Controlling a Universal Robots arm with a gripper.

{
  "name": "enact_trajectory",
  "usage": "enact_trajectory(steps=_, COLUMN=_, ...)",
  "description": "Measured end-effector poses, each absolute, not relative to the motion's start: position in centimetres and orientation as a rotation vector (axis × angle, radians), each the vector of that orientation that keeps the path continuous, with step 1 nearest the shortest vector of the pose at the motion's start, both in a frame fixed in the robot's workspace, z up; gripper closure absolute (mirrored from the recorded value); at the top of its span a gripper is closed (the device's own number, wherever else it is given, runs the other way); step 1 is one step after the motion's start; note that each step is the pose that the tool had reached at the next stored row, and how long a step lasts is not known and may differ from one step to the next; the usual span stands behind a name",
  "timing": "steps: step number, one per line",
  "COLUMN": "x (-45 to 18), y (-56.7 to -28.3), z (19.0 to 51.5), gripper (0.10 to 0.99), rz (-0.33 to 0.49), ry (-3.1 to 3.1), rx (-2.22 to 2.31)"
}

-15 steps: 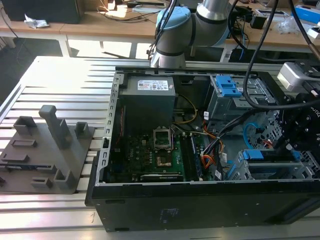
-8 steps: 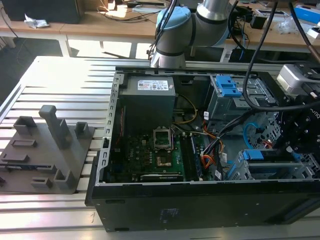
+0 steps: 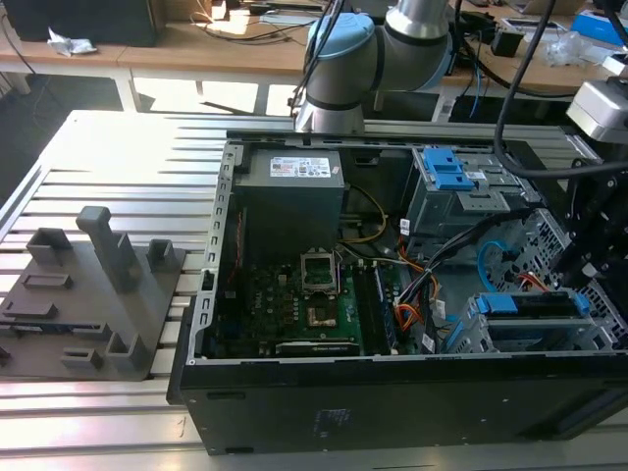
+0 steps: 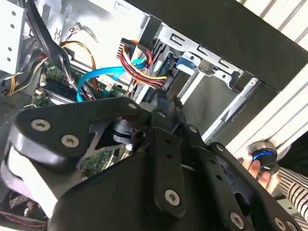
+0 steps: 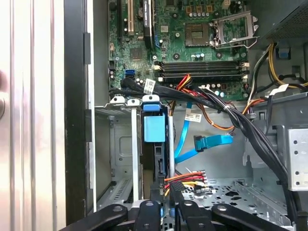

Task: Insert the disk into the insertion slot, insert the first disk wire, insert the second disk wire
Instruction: 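Insert the first disk wire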

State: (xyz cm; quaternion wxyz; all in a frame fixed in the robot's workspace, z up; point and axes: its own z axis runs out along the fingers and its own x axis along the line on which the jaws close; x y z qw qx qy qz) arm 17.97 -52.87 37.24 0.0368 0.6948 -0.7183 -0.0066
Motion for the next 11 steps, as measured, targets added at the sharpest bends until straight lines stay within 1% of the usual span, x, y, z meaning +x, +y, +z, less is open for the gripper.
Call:
enact_trajectory(steps=1, x=18.0, y=-52.9, z=37.8, gripper=0.91, rz=-0.02, ry=-2.205, rx=2.133)
enact_trajectory(steps=2, x=18.0, y=-52.9, z=38.3, gripper=0.973, rz=-0.02, ry=-2.205, rx=2.133)
enact_trajectory(steps=5, x=18.0, y=-52.9, z=39.5, gripper=0.98, rz=-0.02, ry=-2.205, rx=2.133)
enact_trajectory(steps=11, x=18.0, y=-52.9, z=39.6, gripper=0.98, rz=-0.02, ry=-2.205, rx=2.133)
